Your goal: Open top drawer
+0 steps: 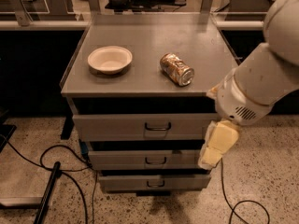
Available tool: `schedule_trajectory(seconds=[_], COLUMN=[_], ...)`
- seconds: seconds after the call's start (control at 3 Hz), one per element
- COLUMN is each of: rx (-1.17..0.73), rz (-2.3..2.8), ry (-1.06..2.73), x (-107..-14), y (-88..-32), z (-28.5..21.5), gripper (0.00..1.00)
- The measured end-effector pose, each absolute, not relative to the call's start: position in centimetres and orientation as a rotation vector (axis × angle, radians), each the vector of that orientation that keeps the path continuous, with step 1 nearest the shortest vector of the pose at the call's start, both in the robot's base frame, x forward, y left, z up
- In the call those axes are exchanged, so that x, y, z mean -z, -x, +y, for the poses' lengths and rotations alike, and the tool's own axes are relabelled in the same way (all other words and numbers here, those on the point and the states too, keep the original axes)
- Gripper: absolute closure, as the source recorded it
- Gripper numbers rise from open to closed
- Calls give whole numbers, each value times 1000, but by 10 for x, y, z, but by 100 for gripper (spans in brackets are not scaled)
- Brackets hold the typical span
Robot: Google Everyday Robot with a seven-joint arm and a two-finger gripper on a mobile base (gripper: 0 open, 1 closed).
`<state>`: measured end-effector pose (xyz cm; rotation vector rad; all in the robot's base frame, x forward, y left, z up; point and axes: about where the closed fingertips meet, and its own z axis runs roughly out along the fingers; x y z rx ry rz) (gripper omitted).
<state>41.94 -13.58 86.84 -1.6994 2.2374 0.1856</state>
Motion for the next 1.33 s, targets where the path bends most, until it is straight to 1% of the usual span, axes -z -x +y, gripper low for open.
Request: schedule_trajectory(seconds=[0.67,1.0,1.33], rx=[-207,-215,-218], rz=[2235,2237,2230], ry=[1701,1696,1681], x=[-855,-823,-778], y=[-421,-433,-467], z=[-127,-113,-95], gripper=[0,0,0])
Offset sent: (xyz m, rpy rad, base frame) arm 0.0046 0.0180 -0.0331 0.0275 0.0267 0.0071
